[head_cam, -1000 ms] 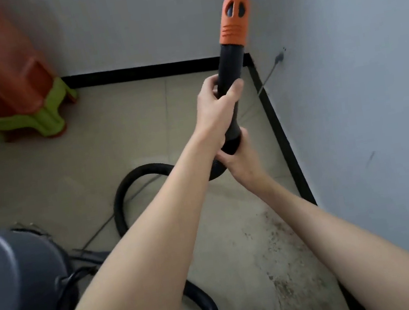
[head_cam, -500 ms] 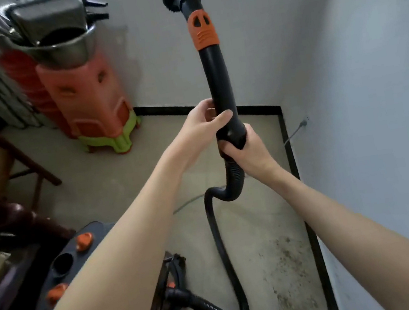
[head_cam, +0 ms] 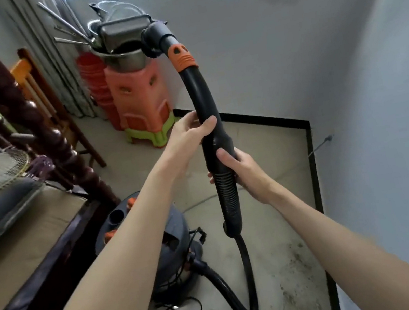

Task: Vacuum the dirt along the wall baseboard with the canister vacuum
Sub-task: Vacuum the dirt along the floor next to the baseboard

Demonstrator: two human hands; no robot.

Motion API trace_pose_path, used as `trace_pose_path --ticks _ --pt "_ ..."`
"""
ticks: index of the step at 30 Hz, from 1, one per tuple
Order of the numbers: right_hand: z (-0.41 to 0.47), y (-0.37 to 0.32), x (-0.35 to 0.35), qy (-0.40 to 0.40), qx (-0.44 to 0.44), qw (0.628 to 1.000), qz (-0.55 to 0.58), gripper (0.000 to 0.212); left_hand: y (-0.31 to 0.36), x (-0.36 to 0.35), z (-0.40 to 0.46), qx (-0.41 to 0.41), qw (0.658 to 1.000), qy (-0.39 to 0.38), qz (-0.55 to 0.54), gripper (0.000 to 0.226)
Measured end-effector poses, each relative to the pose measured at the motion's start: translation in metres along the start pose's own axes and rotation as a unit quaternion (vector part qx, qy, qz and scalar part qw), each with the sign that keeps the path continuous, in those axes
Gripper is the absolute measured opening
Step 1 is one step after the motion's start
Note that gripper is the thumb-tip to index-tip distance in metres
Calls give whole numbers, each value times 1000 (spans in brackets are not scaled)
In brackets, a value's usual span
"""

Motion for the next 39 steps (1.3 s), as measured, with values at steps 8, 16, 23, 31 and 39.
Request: trace_pose_path --ticks 8,16,23,31,39 --pt "-24 23 -38 -15 -23 999 18 43 -27 31 -50 28 999 18 11 28" --pt "-6 60 -50 53 -42 998 -3 38 -117 89 -50 111 983 83 117 39" --pt "22 147 -41 111 -102 988 -31 42 -298 147 -33 347 893 203 204 55" --pt "57 243 -64 135 -152 979 5 31 -400 138 24 387 858 293 165 88" --pt "70 283 -73 139 -207 968 -27 36 -407 127 32 351 786 402 313 101"
Point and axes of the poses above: each hand's wrist, its own z-axis towards the middle knuckle, its own x-axis out of the back of the hand, y = z × x, the point moved 5 cm from there along z, towards the middle knuckle, and after that the axes turned 10 degrees about x, right-handed, at the moved point
